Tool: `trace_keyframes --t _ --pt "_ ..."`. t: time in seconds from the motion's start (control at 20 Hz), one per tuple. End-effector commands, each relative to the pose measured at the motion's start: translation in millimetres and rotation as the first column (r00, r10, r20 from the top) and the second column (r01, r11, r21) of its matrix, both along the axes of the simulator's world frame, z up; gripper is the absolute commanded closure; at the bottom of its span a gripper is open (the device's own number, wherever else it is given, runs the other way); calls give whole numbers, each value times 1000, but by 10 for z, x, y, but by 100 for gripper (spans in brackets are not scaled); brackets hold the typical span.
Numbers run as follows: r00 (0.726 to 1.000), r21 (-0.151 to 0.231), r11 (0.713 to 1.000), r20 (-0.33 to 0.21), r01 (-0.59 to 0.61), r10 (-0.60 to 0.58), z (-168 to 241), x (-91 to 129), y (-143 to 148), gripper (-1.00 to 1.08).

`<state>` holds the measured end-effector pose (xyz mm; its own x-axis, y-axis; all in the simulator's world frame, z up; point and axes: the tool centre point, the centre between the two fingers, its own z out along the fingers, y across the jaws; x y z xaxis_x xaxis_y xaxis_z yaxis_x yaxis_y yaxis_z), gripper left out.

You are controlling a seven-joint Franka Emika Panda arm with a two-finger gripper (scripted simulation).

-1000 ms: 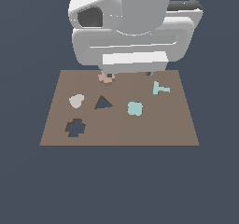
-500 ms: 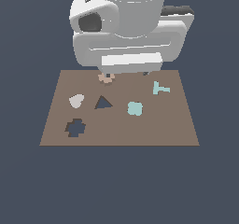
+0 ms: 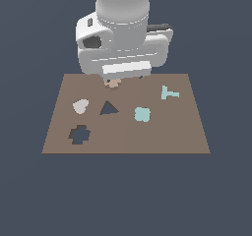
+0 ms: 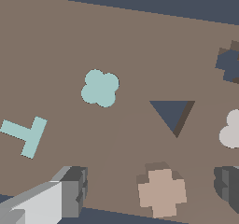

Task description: Insert a designated object into the corresponding slot on a board.

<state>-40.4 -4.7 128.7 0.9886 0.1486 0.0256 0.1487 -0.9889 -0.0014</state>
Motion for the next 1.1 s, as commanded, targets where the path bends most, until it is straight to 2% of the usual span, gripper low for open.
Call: trace_keyframes --t 0.0,0.5,1.05 --pt "1000 -1 1000 -6 -25 25 -173 -146 -88 -92" --pt "995 -4 995 -22 -100 100 -682 -540 -375 -92" --pt "993 -5 994 -26 -112 112 -805 -600 -441 -92"
